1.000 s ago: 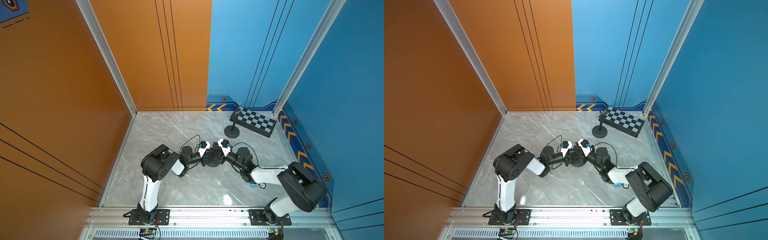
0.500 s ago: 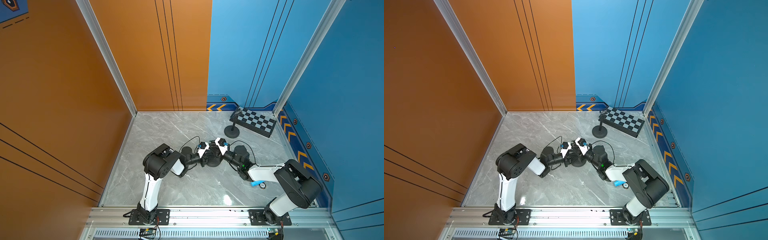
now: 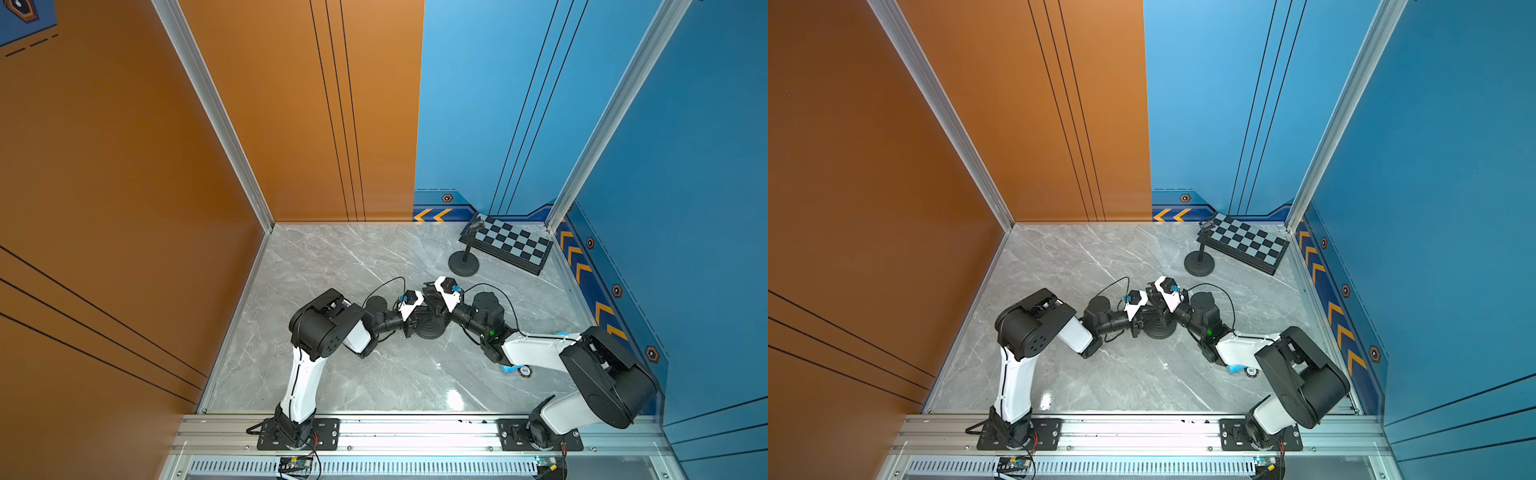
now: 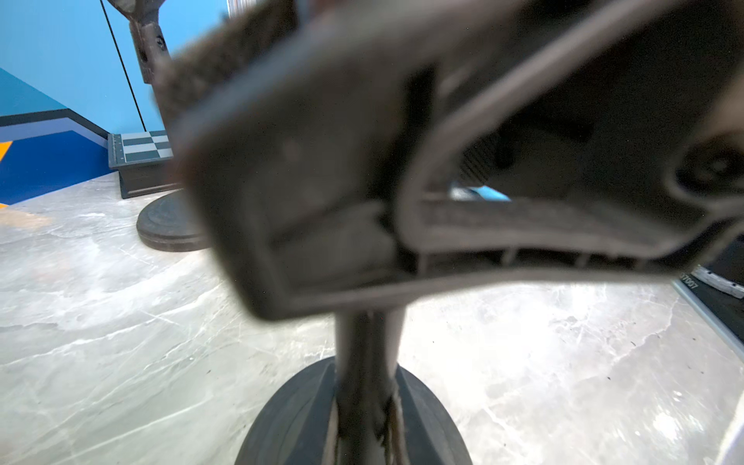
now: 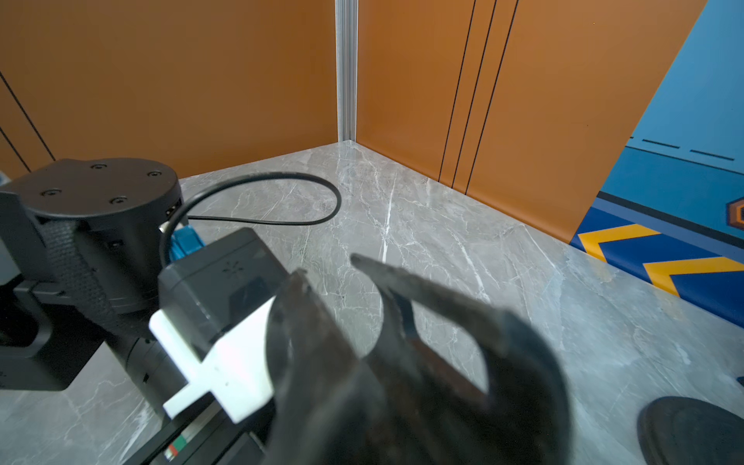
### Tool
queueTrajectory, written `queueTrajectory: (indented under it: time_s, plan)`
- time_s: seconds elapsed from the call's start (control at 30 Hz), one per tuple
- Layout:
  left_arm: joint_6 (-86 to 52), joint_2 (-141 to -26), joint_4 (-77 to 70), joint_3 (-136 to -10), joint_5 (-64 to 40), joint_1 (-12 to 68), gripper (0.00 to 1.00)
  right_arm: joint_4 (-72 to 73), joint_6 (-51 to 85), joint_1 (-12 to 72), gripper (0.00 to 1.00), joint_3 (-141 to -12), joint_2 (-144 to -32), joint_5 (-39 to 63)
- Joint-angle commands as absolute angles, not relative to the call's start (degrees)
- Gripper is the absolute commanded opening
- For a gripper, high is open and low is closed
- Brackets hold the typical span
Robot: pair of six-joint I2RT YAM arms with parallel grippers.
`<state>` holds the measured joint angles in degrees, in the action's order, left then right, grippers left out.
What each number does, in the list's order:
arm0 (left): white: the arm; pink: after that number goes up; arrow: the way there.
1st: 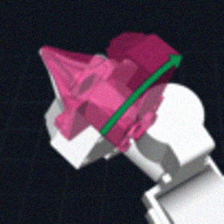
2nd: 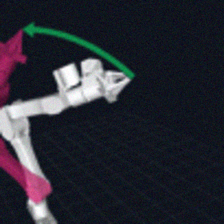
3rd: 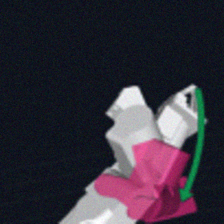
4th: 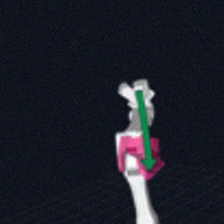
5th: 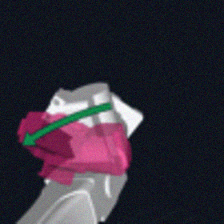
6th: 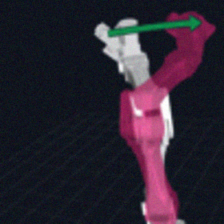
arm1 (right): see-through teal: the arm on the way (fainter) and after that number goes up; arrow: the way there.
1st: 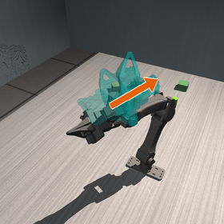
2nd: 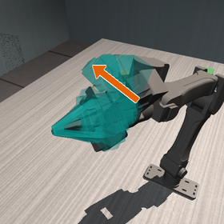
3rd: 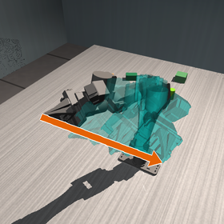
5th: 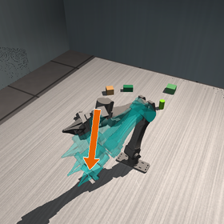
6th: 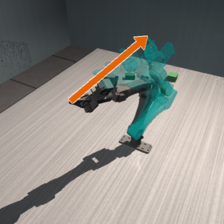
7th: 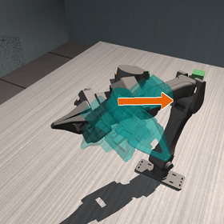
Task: Assemble a microphone stand
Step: Screw the microphone stand pole into the microphone stand base.
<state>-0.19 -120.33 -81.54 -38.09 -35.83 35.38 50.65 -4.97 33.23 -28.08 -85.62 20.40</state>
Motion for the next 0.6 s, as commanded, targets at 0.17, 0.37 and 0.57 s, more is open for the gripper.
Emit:
queueTrajectory:
  time_s: [0.17, 0.37, 0.57]
  plan:
    - [3.91, -118.35, -74.56, -35.73, -32.90, 35.64, 0.00, 33.56, -9.22, 31.56, 0.29, -30.38, -82.50, 26.89]
    - [4.05, -117.60, -72.30, -35.70, -33.24, 35.81, 0.00, 38.47, -6.69, 30.85, 0.43, -30.60, -82.58, 28.97]
    - [4.14, -117.95, -70.95, -36.12, -34.22, 35.81, 0.00, 38.67, -7.91, 29.52, 0.44, -33.73, -83.89, 31.75]
